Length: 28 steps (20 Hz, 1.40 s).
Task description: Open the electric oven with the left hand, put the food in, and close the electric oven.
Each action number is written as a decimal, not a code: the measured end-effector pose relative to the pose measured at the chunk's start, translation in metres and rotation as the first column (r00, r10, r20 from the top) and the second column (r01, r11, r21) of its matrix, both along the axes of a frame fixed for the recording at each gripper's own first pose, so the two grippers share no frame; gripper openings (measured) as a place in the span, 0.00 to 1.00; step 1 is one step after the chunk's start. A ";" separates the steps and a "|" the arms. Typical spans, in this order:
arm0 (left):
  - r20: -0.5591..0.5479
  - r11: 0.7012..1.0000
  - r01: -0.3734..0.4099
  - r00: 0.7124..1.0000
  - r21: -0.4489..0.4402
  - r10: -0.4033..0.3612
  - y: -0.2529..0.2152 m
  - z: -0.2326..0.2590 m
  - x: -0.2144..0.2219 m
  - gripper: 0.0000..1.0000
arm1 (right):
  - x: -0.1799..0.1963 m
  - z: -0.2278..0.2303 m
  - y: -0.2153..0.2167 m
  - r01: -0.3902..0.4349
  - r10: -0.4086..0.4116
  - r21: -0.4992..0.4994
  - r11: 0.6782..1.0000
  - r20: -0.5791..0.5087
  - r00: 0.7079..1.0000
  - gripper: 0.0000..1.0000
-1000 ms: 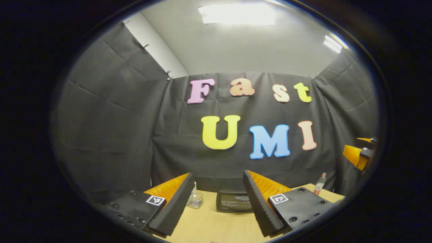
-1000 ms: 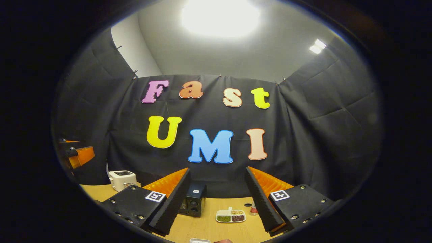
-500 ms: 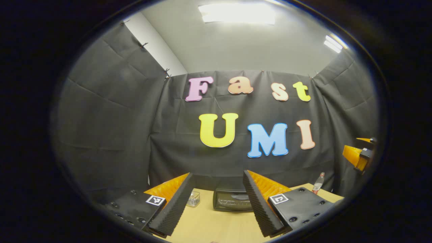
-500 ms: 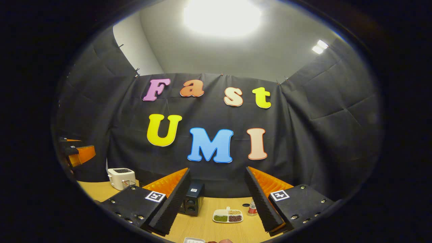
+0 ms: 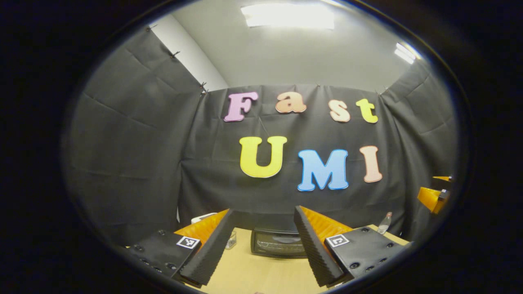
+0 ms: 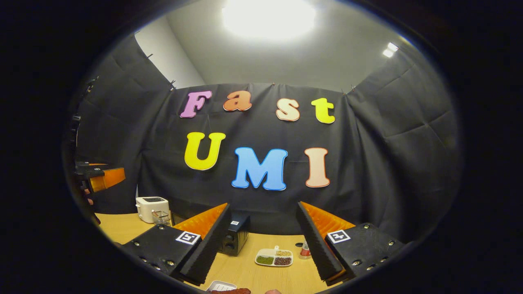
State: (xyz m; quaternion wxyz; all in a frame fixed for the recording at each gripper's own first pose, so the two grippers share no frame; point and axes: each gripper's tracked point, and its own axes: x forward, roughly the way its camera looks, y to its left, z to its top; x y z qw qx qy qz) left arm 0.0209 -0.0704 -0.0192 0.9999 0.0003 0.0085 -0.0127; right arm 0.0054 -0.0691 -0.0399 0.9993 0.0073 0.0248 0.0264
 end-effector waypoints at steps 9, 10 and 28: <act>-0.024 0.997 0.083 0.996 0.005 -0.082 -0.033 -0.029 0.065 0.99 | 0.015 -0.005 -0.017 0.062 -0.062 0.006 0.998 -0.020 0.998 0.97; -0.026 0.995 0.099 0.995 0.002 -0.099 -0.038 -0.034 0.079 0.99 | 0.016 -0.004 -0.017 0.079 -0.079 0.019 0.997 -0.019 0.997 0.97; -0.268 0.975 0.223 0.938 -0.015 -0.219 -0.109 -0.234 0.253 0.99 | 0.013 0.007 -0.063 0.389 -0.400 -0.163 0.907 -0.042 0.916 0.97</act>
